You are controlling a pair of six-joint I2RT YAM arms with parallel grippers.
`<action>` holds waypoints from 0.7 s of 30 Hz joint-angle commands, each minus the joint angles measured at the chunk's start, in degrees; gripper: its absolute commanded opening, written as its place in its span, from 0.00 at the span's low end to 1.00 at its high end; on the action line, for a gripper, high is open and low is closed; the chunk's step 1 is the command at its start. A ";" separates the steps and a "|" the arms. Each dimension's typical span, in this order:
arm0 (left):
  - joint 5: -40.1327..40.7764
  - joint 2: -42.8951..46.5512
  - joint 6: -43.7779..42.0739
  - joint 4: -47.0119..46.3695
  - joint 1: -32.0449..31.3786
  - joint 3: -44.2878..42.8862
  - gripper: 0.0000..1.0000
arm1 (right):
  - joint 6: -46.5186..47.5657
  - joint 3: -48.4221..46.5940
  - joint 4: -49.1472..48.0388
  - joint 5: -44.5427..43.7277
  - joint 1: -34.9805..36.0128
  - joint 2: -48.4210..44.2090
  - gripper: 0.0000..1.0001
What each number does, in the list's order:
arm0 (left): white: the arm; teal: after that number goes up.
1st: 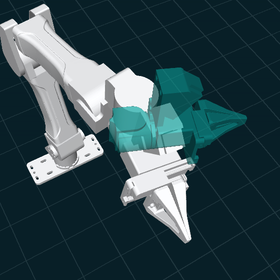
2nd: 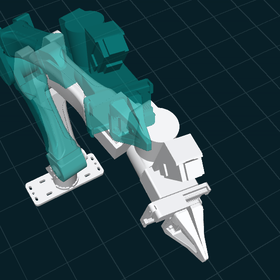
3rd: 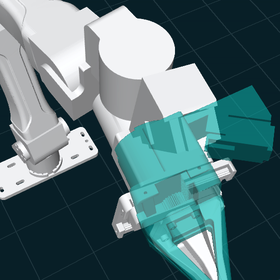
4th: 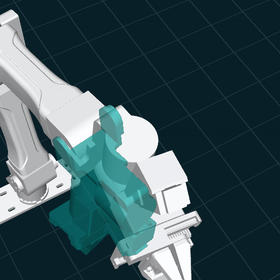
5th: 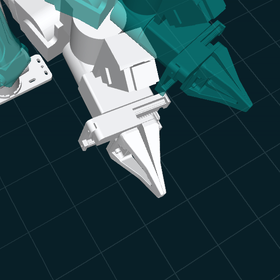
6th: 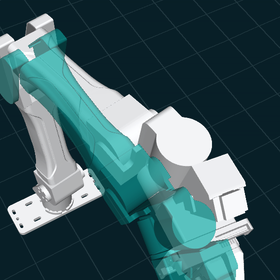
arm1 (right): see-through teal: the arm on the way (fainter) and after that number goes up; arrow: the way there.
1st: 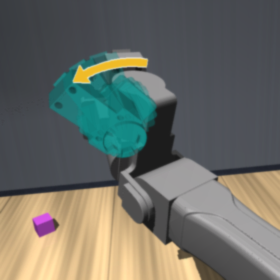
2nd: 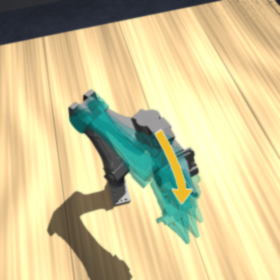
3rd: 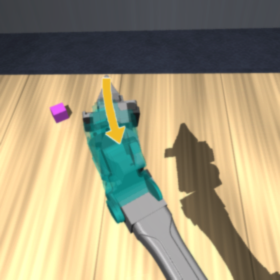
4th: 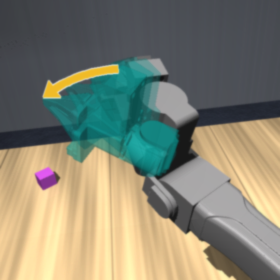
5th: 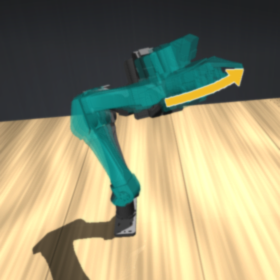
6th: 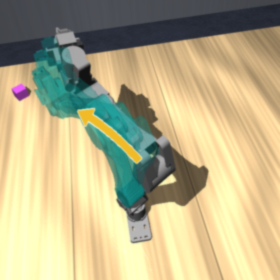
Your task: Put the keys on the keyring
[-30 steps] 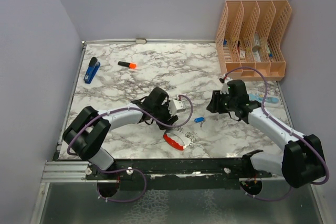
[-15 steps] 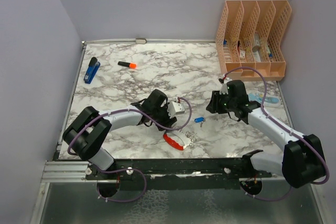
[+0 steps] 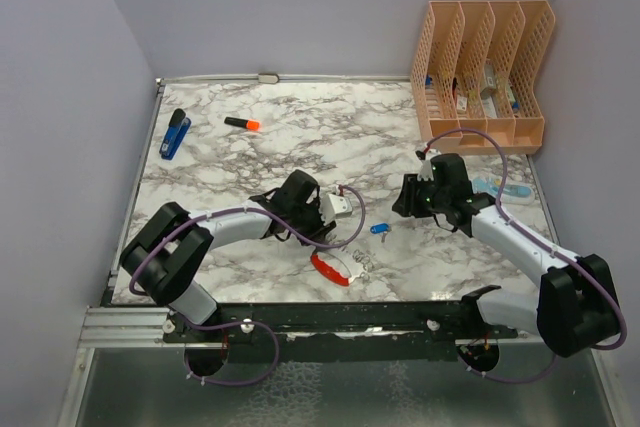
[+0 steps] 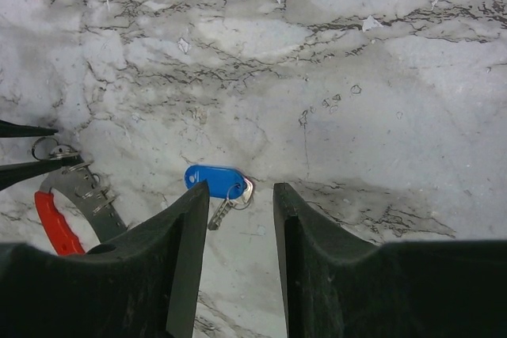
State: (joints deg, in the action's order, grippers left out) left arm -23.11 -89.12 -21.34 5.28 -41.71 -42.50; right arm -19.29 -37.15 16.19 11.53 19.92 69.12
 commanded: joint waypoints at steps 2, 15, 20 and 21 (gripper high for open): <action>-0.25 -1.16 -0.40 -0.66 -0.28 -0.77 0.31 | -0.64 0.91 -2.25 0.86 0.37 0.45 0.38; -1.14 -1.43 -0.56 -0.68 -0.30 -1.19 0.20 | -1.01 1.03 -3.17 1.21 0.54 1.22 0.36; -1.28 -1.07 -0.83 -0.28 -0.30 -0.92 0.20 | -0.91 1.16 -2.94 1.15 0.49 1.12 0.36; -1.26 -0.98 -0.94 0.02 -0.25 -0.96 0.21 | -0.88 1.16 -2.87 1.13 0.53 1.10 0.36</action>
State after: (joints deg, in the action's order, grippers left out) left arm -23.16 -90.00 -21.39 4.29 -41.74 -43.13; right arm -19.84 -36.47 14.94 11.64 20.01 70.08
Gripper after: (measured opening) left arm 0.205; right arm 0.363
